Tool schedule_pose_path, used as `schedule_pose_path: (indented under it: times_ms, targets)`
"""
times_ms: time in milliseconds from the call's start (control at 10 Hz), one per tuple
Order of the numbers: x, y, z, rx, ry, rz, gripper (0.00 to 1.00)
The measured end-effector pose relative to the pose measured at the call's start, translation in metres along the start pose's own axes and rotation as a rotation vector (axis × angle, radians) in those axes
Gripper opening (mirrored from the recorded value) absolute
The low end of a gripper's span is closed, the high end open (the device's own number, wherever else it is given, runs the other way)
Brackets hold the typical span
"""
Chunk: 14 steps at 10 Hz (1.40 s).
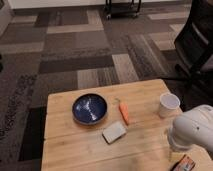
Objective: Push the eraser across the table
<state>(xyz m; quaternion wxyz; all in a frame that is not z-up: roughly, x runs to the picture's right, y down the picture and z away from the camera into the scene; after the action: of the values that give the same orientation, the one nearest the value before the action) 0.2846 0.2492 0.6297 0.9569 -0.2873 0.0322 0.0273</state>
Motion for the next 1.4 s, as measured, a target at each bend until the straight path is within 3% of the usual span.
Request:
schedule_pose_path:
  times_ms: [500, 700, 1000, 1100, 1300, 1400]
  targets:
    - [-0.001, -0.001, 0.000, 0.000, -0.001, -0.002, 0.65]
    - [0.007, -0.001, 0.000, 0.005, 0.039, 0.032, 0.65]
    - [0.038, 0.002, -0.011, 0.050, 0.162, 0.256, 0.65]
    - [0.048, 0.015, -0.011, 0.063, 0.202, 0.425, 0.65]
    - [0.043, 0.044, 0.003, 0.030, 0.202, 0.637, 0.65]
    - [0.037, 0.049, 0.009, 0.018, 0.188, 0.670, 0.65]
